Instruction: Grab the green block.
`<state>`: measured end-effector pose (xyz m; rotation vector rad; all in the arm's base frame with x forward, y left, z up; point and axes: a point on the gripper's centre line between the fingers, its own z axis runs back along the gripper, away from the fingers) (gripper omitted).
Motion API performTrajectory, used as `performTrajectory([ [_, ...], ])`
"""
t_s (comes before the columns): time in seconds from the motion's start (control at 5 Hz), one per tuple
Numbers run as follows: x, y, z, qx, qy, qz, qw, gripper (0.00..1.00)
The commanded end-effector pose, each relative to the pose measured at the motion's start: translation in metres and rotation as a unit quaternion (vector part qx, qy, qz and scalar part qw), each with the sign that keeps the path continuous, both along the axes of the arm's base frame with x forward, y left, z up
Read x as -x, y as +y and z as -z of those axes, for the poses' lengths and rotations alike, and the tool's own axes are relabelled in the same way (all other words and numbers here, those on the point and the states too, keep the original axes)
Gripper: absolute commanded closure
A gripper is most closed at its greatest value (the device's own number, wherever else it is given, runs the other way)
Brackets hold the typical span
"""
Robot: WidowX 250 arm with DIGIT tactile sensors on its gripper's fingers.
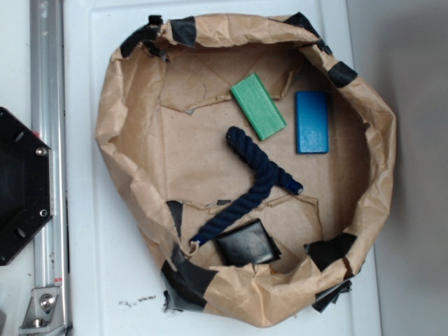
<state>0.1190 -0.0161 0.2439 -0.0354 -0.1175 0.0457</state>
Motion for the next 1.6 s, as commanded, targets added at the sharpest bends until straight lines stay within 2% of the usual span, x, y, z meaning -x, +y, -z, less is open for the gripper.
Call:
performTrajectory([
  [0.0,0.000,0.000,0.000,0.000,0.000,0.000,1.000,0.00],
  [0.2,-0.038,0.023,0.019,-0.026,-0.004,0.081,0.996,0.00],
  [0.4,-0.075,0.027,0.033,-0.028,-0.007,0.138,0.990,0.00],
  [0.6,-0.114,0.026,0.060,-0.052,-0.037,0.238,0.969,0.00],
  [0.8,-0.149,0.028,0.098,-0.085,-0.025,0.359,0.929,0.00],
  [1.0,-0.157,0.027,0.131,-0.102,-0.002,0.417,0.903,0.00],
  [1.2,-0.155,0.036,0.169,-0.105,0.037,0.442,0.890,0.00],
  [1.4,-0.148,0.054,0.197,-0.090,0.074,0.442,0.889,0.00],
])
